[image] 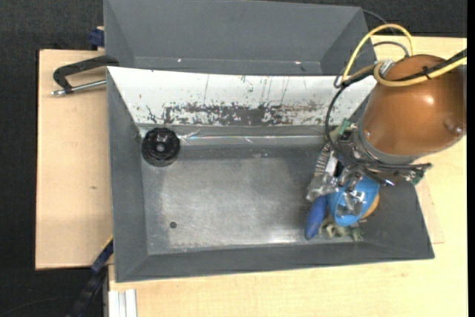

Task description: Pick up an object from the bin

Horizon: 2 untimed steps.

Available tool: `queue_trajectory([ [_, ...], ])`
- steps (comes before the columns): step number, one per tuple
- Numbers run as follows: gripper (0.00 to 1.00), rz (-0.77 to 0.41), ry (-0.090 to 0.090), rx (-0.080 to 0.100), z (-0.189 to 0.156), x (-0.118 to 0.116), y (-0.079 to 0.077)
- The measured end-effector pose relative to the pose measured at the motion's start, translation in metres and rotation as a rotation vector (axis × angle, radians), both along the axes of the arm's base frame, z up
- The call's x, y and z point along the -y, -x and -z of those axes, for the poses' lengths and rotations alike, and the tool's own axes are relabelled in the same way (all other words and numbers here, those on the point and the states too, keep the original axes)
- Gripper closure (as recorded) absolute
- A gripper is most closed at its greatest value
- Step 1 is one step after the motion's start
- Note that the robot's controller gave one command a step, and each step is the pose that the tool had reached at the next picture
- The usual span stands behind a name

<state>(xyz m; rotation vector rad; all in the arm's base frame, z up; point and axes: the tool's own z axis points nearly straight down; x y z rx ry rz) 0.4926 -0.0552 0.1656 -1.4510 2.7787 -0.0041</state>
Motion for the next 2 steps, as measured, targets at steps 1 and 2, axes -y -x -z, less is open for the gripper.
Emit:
queue_trajectory([
  [1,1.00,-0.076,-0.012,0.009,0.068,0.055,-0.017],
  [2,1.00,-0.065,0.003,0.005,-0.125,0.070,-0.033],
])
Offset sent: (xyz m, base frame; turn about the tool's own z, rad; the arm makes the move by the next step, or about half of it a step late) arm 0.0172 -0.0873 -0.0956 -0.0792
